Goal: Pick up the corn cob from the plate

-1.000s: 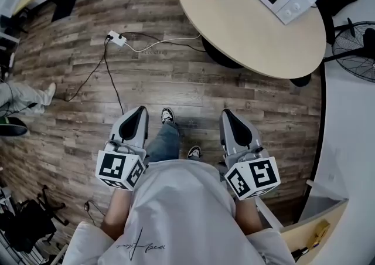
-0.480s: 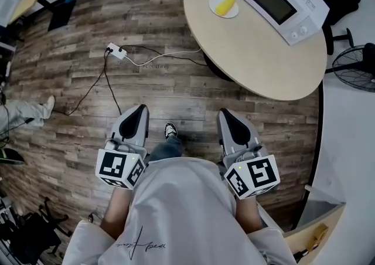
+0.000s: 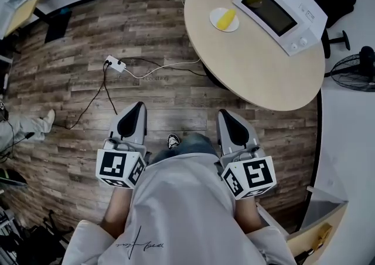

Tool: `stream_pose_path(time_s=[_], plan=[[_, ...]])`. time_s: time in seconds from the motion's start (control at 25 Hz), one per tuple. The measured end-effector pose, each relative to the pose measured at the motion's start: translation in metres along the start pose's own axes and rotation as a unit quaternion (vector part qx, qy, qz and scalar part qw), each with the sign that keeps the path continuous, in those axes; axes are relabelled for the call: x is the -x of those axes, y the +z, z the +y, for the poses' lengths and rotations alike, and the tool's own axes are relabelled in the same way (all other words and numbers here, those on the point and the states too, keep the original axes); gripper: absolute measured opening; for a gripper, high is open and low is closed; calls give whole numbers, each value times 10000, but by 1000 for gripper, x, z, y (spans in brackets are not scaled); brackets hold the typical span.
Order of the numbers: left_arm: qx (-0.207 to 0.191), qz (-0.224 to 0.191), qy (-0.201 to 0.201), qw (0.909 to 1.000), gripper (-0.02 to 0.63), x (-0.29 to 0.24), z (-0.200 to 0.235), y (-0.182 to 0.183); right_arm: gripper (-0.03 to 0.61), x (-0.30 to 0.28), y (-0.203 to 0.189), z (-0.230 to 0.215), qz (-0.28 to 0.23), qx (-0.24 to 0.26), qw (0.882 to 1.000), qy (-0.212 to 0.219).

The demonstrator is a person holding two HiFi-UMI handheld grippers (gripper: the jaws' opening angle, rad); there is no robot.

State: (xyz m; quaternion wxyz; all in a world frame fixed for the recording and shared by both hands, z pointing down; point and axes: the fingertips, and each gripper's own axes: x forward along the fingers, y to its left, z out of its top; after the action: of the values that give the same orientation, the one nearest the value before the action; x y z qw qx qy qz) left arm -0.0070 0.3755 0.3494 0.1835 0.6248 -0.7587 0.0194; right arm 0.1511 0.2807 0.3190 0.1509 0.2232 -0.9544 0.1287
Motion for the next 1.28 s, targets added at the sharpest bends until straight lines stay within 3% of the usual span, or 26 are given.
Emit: stream_pose_path(time_s=[0.4,0.8,1.28], plan=[[-60,-110,-55,9999,-6,-44,8,22,12,-37,11,-38,-155,-375,9981,-461],[-448,-157,-392,9981,0,-145,16,71,12,-111,55,-110,-311,-621,9950,-724],[-241,-212,-694,9971,2,-250,41,121,14,-198,106,-177,-210,-572,9950,-795]])
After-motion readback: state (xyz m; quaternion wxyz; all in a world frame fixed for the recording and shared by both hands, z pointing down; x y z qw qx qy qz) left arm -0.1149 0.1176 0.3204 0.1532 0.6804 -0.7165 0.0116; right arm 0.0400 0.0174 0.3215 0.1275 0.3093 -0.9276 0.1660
